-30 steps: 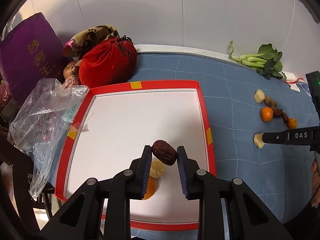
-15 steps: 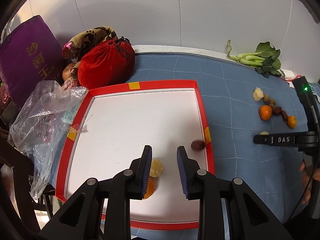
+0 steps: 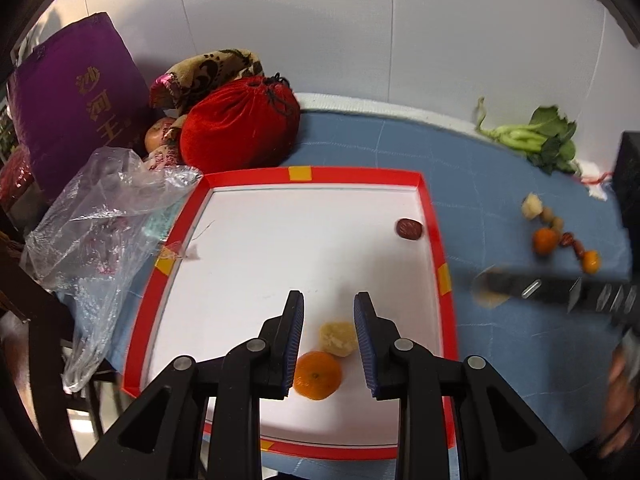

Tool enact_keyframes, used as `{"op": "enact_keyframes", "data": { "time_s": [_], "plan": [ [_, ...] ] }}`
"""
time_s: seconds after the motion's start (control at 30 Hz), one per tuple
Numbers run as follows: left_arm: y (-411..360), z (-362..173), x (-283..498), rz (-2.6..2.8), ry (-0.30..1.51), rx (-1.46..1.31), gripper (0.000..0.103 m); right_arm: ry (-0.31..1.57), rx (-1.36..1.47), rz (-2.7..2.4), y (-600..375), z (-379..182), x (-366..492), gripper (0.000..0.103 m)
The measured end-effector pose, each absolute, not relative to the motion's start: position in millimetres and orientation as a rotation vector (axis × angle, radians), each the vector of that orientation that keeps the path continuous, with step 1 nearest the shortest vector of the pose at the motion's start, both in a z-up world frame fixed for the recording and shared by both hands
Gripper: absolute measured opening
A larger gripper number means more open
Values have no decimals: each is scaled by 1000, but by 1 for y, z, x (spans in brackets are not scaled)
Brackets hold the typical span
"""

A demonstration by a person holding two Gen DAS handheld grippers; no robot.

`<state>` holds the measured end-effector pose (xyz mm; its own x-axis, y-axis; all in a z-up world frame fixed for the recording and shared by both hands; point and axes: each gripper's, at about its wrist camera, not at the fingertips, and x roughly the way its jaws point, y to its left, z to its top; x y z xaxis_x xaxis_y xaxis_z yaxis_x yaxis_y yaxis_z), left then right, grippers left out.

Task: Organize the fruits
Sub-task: 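Grasp the pale ginger piece with the right tool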

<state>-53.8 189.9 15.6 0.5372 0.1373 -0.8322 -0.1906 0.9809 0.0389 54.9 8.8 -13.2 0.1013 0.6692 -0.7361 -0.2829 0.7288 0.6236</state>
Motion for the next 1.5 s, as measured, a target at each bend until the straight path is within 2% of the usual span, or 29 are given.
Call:
{"op": "enact_keyframes", "data": {
  "time_s": [0.1, 0.17, 0.2, 0.23, 0.27, 0.3, 0.33, 0.6, 0.8, 0.93, 1.03, 1.13, 1.3, 1.5],
  "plan": [
    [198, 30, -57, 193, 920, -125, 39, 1278, 330, 821, 46, -13, 36, 19],
    [208, 41, -61, 217, 854, -186, 54, 1269, 299, 844, 57, -15, 29, 20],
    [211, 45, -63, 224, 822, -205, 73, 1271, 272, 852, 64, -18, 25, 20],
    [213, 49, -66, 217, 776, -218, 86, 1277, 252, 848, 64, -22, 23, 20],
    [212, 53, -68, 212, 737, -222, 91, 1283, 237, 839, 63, -23, 19, 20],
    [211, 55, -68, 210, 728, -220, 101, 1283, 240, 834, 59, -22, 20, 20],
    [206, 55, -67, 196, 729, -211, 102, 1270, 255, 834, 49, -17, 20, 20],
    [143, 20, -29, -69, 997, -208, 102, 1103, 349, 623, -67, 32, 48, 27],
    [105, 33, -10, -88, 951, -160, 102, 1107, 376, 326, -182, 34, 64, 33],
    [141, 39, -5, 53, 908, -213, 100, 1133, 469, 298, -220, 17, 62, 35],
    [182, 36, -12, 167, 905, -322, 99, 1176, 429, 430, -186, 16, 63, 35],
    [205, 30, -20, 247, 913, -335, 96, 1187, 302, 595, -112, 19, 52, 35],
    [233, 25, -30, 280, 932, -378, 95, 1226, 160, 679, -3, -8, 45, 35],
    [257, 23, -39, 324, 948, -414, 95, 1171, -49, 650, 37, -38, 47, 35]
  ]
}}
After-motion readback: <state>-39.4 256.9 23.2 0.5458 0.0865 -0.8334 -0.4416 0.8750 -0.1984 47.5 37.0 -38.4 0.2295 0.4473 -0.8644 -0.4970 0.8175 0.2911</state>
